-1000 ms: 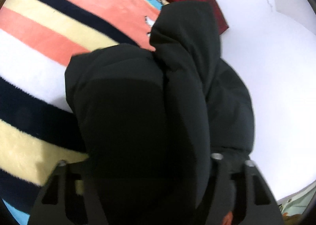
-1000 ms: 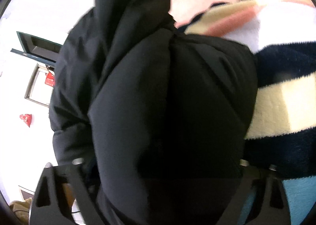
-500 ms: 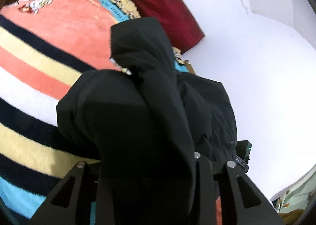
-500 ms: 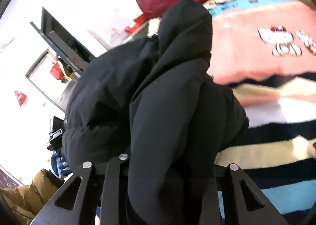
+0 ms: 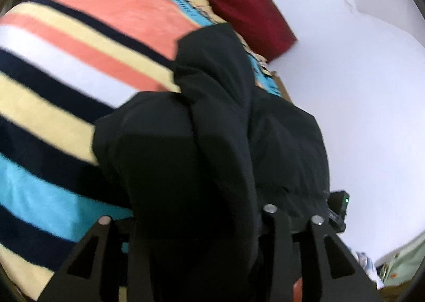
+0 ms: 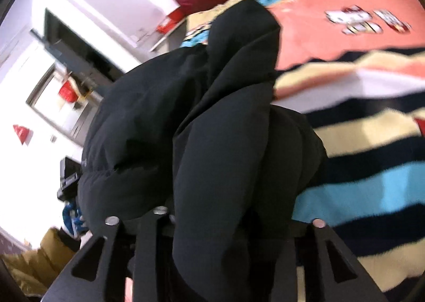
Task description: Fold large clothes
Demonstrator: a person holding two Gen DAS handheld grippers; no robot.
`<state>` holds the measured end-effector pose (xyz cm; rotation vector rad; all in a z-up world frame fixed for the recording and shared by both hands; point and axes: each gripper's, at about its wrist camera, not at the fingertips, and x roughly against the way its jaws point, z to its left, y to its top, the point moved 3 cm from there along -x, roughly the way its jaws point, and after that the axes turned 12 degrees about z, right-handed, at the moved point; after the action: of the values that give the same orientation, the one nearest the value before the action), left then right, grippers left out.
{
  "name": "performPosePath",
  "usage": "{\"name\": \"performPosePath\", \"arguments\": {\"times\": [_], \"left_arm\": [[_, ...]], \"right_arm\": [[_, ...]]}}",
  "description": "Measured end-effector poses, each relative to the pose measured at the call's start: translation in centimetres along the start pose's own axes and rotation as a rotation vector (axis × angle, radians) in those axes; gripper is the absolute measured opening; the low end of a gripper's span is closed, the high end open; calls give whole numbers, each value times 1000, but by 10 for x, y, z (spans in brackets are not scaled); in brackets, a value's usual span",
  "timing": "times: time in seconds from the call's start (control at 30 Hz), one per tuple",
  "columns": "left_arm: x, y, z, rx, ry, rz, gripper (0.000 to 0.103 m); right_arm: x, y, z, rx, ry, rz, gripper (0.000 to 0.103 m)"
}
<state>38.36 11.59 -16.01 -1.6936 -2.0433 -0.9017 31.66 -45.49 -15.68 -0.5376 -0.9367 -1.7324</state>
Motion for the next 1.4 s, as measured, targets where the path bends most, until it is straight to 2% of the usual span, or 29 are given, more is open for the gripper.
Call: {"name": "performPosePath", "arguments": {"times": [0.07, 0.13, 0.23, 0.3, 0.33, 0.37, 0.47, 0.6, 0.73, 0.9, 1.2, 1.4], "left_arm": [[2, 2, 10, 27, 42, 3, 52], [8, -3, 9, 33, 61, -2, 54], [28, -11, 10, 43, 79, -34, 59], [42, -14, 12, 61, 103, -62, 63], [50, -16, 12, 64, 139, -81, 64], [59, -17, 11, 66, 178, -97, 64], [79, -24, 7, 78, 228, -126, 64], [109, -58, -16, 67, 297, -146, 64], [120, -86, -41, 36, 348, -161, 64], [121, -125, -88, -36, 455, -178, 64], [108, -200, -178, -187, 726, -239, 64], [97, -234, -221, -292, 802, -272, 64]], "right_arm": [[2, 0, -11, -40, -23, -2, 58], [6, -3, -17, -60, -35, 3, 67], [23, -12, -25, -86, -82, -30, 90], [42, -19, -29, -124, -91, -68, 91], [52, -22, -29, -133, -107, -78, 91], [62, -25, -29, -133, -135, -85, 91], [82, -37, -20, -114, -193, -96, 91], [96, -55, 5, -78, -244, -115, 91], [103, -78, 39, -18, -295, -120, 91], [110, -112, 83, 64, -374, -132, 97], [112, -162, 152, 172, -443, -166, 102], [114, -189, 175, 205, -471, -186, 102]]}}
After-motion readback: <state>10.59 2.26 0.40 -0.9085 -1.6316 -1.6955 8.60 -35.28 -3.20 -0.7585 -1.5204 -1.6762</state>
